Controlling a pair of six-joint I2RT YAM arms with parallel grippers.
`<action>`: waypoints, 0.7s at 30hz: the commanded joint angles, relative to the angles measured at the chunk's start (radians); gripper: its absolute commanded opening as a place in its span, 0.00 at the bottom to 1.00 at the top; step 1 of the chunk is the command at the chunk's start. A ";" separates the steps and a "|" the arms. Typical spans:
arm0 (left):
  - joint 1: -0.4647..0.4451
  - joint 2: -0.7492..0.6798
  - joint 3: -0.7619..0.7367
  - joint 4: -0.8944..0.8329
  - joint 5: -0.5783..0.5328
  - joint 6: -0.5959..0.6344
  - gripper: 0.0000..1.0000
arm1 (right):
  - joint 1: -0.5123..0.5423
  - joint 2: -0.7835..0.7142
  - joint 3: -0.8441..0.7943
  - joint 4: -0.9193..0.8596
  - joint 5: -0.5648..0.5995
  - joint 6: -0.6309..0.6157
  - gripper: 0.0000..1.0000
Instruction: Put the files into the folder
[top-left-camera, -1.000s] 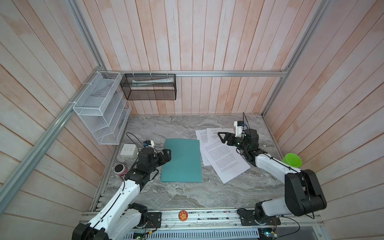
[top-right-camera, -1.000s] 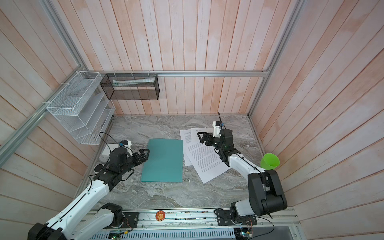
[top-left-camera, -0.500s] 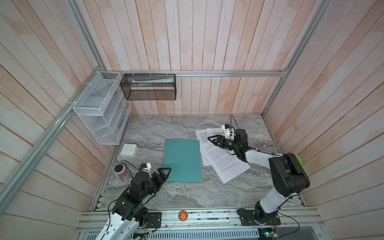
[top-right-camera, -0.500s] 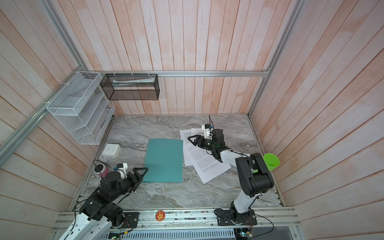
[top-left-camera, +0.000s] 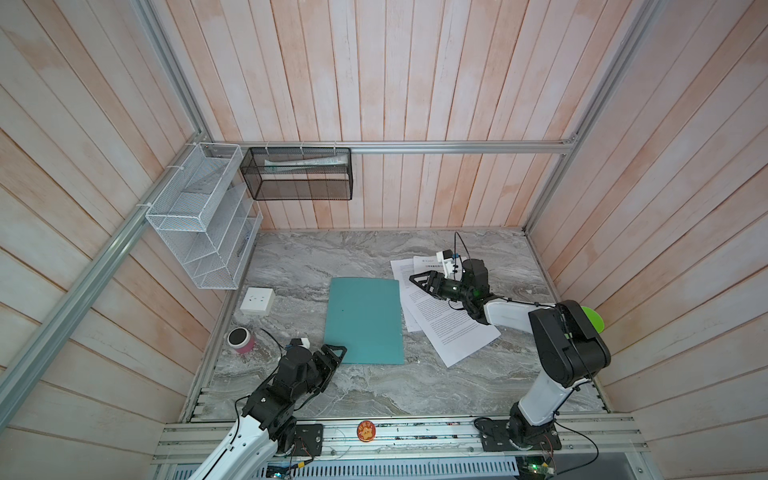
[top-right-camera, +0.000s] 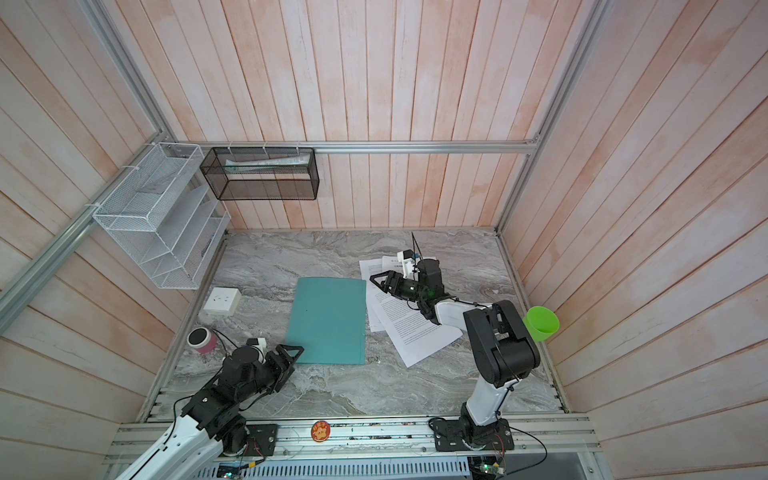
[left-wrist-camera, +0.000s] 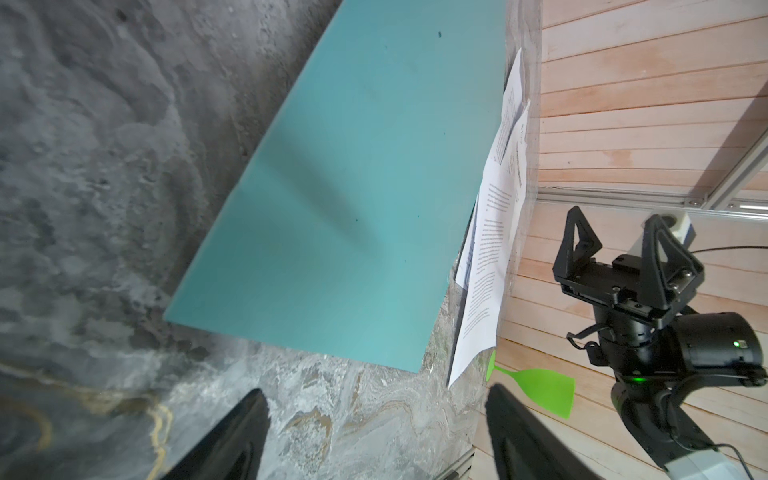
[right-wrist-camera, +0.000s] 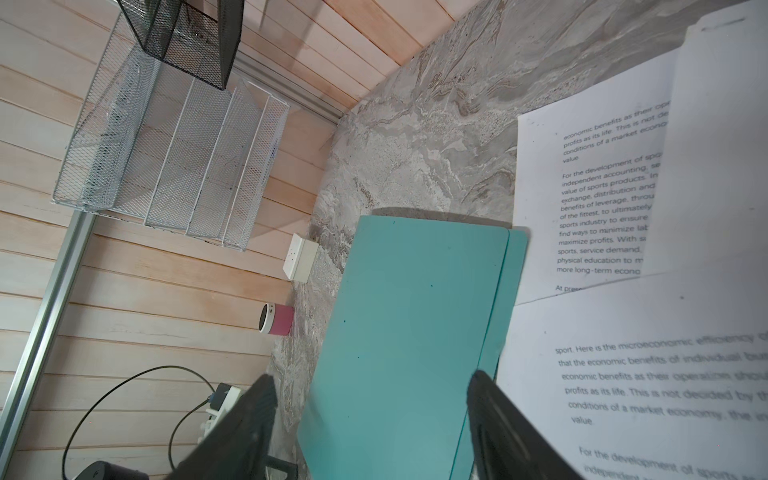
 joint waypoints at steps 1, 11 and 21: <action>-0.004 0.028 -0.024 0.114 -0.008 -0.013 0.83 | -0.003 0.038 0.088 0.003 -0.010 -0.004 0.70; -0.004 0.102 -0.086 0.285 -0.004 -0.013 0.81 | 0.000 0.336 0.553 -0.296 -0.119 -0.205 0.69; -0.004 0.127 -0.148 0.396 -0.024 -0.035 0.80 | 0.066 0.615 0.916 -0.509 -0.165 -0.380 0.69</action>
